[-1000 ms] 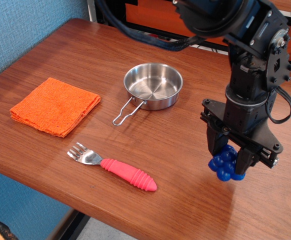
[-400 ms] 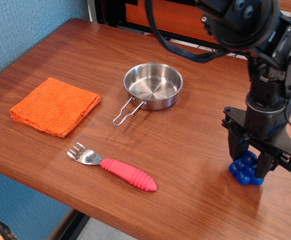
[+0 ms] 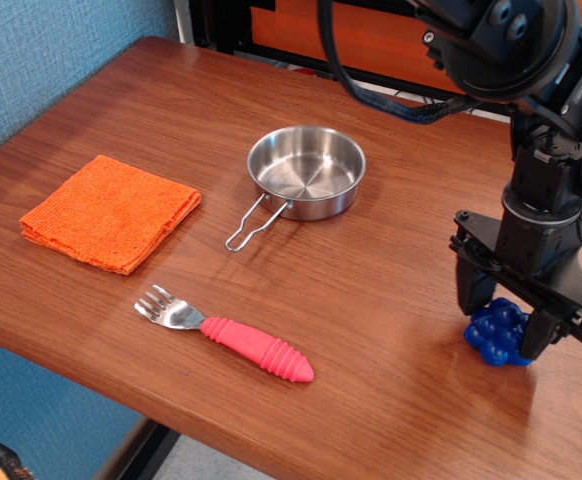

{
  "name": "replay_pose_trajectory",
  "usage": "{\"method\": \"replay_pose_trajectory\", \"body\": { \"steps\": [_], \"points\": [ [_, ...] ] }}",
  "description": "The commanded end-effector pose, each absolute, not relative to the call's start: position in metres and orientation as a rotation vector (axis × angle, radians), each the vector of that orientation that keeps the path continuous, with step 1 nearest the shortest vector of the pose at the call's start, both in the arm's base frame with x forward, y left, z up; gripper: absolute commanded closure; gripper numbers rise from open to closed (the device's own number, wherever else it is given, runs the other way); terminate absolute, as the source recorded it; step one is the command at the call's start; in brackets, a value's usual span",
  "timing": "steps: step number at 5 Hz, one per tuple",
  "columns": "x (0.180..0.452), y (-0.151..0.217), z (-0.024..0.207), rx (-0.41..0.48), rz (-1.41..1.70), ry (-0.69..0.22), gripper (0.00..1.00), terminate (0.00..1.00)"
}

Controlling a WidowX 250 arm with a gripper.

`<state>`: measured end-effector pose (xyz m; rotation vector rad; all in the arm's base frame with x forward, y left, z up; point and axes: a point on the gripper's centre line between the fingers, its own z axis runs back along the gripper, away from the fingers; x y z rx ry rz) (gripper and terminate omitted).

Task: Move the blue object to the far right side of the table.

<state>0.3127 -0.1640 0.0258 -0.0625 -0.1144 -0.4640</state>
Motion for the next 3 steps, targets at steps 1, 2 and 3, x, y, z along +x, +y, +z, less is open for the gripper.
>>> {"method": "replay_pose_trajectory", "body": {
  "steps": [1, 2, 3],
  "points": [
    [0.309, -0.156, 0.062, -0.103, -0.434, -0.164, 0.00, 0.00],
    [0.311, -0.141, 0.090, -0.112, -0.384, -0.214, 0.00, 0.00],
    [0.310, -0.112, 0.100, -0.117, -0.278, -0.234, 0.00, 0.00]
  ]
}}
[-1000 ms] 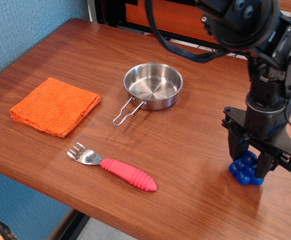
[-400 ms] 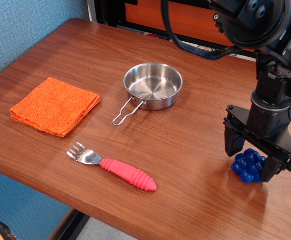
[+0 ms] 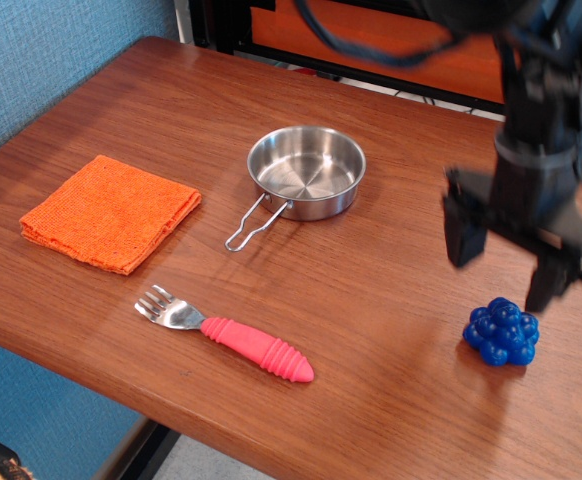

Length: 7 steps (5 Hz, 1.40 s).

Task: Move the blue object to the far right side of the table.

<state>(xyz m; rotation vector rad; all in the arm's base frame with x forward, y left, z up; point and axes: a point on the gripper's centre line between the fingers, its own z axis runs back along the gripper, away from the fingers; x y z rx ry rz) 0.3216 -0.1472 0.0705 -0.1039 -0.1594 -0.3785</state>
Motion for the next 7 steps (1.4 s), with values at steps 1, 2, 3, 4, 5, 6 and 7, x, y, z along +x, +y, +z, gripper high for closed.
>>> {"method": "replay_pose_trajectory", "body": {
  "steps": [1, 2, 3, 4, 5, 6, 7],
  "points": [
    [0.313, -0.079, 0.099, -0.083, -0.168, -0.190, 0.00, 0.00],
    [0.316, -0.052, 0.102, -0.081, -0.054, -0.165, 0.00, 0.00],
    [0.308, -0.035, 0.102, -0.040, 0.108, -0.091, 0.00, 0.00],
    [0.303, -0.020, 0.100, -0.070, 0.172, -0.082, 0.00, 0.00],
    [0.304, -0.003, 0.100, -0.045, 0.252, -0.084, 0.00, 0.00],
    [0.296, 0.016, 0.101, -0.026, 0.347, -0.085, 0.00, 0.00],
    [0.287, 0.035, 0.107, -0.016, 0.388, -0.100, 0.00, 0.00]
  ]
}}
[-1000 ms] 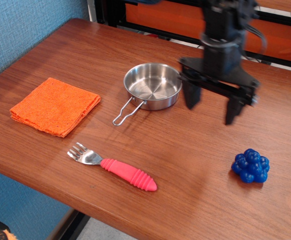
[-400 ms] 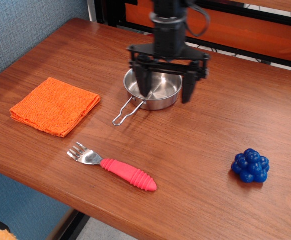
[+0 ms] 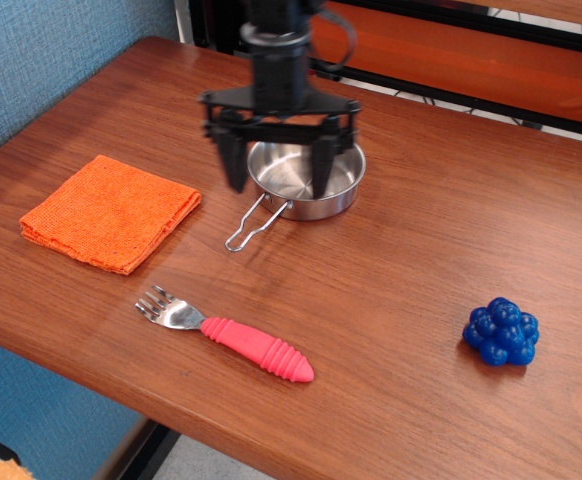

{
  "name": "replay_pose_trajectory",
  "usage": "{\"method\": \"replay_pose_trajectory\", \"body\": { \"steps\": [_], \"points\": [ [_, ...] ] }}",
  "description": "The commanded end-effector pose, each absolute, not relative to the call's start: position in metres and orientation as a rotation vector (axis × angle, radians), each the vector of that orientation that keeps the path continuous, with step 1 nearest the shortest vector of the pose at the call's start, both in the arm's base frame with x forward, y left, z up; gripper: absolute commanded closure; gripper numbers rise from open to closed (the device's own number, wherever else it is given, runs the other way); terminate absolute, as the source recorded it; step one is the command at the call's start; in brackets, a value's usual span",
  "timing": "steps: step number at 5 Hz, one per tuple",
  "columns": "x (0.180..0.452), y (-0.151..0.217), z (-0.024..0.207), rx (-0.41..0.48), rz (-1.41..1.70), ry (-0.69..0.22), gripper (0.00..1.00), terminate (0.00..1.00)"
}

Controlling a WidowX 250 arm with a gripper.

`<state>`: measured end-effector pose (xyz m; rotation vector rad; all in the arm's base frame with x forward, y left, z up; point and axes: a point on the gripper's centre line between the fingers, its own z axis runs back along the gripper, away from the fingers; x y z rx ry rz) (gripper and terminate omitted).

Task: Move the blue object to the far right side of the table.

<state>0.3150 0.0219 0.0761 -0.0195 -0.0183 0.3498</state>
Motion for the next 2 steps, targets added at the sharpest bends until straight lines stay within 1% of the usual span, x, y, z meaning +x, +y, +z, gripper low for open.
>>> {"method": "replay_pose_trajectory", "body": {
  "steps": [1, 2],
  "points": [
    [0.2817, 0.0443, 0.1103, -0.017, 0.359, -0.079, 0.00, 0.00],
    [0.2719, 0.0537, 0.1158, -0.041, 0.373, -0.088, 0.00, 1.00]
  ]
}}
